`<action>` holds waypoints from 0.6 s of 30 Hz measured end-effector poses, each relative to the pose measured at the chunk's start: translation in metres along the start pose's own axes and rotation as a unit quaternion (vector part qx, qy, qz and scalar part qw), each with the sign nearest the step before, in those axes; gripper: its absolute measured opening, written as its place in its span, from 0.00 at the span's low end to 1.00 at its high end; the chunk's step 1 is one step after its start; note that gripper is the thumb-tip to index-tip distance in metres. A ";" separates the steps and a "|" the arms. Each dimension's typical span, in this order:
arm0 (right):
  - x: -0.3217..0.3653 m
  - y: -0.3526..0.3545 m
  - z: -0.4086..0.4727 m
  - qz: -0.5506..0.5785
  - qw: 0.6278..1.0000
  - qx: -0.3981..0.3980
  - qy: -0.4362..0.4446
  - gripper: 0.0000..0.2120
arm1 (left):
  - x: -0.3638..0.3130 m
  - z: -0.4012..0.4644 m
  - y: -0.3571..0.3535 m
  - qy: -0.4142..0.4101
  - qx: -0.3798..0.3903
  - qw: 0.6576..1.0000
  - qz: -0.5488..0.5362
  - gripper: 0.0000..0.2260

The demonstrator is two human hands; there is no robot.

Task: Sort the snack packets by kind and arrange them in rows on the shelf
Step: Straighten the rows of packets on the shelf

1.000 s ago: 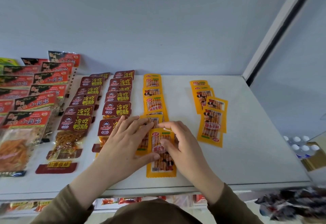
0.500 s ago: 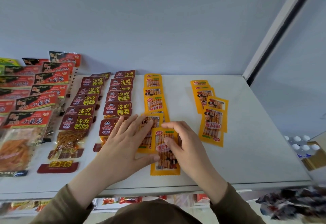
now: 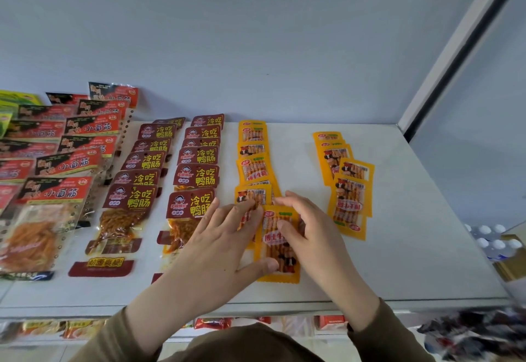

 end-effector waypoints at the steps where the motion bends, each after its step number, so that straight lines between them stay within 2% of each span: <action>1: -0.001 0.001 0.000 0.013 1.000 0.000 -0.004 0.18 | 0.000 -0.002 -0.001 0.012 0.012 0.999 -0.031 0.40; 4: -0.008 0.002 0.000 0.128 0.990 0.020 -0.049 0.16 | 0.002 -0.004 0.006 0.074 0.000 0.977 -0.202 0.37; 6: -0.012 0.002 0.000 0.226 0.970 0.035 -0.084 0.16 | 0.010 -0.005 0.013 0.146 -0.023 0.923 -0.356 0.37; 8: -0.018 0.002 0.001 0.251 0.962 0.027 -0.107 0.17 | 0.016 -0.005 0.014 0.209 -0.028 0.858 -0.469 0.39; 11: -0.019 0.006 0.002 0.224 0.968 0.005 -0.110 0.17 | 0.013 -0.002 0.014 0.235 -0.024 0.801 -0.551 0.38; 13: -0.014 0.008 0.003 0.184 0.978 0.000 -0.097 0.16 | 0.009 0.000 0.011 0.243 -0.012 0.776 -0.583 0.36; 16: -0.007 0.007 0.006 0.089 0.993 0.000 -0.080 0.13 | 0.012 -0.001 0.010 0.255 -0.019 0.760 -0.597 0.41; 18: -0.001 0.002 0.010 -0.014 0.998 0.020 -0.063 0.10 | 0.015 -0.003 0.011 0.268 -0.025 0.750 -0.604 0.43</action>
Point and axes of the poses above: each hand's wrist, its own z-axis towards the middle knuckle, its own y-axis out of the back of the hand, x = y × z, the point moved 10 cm from there along z, towards the middle knuckle, and after that the axes turned 8 degrees about -x, right-handed, at the moved point
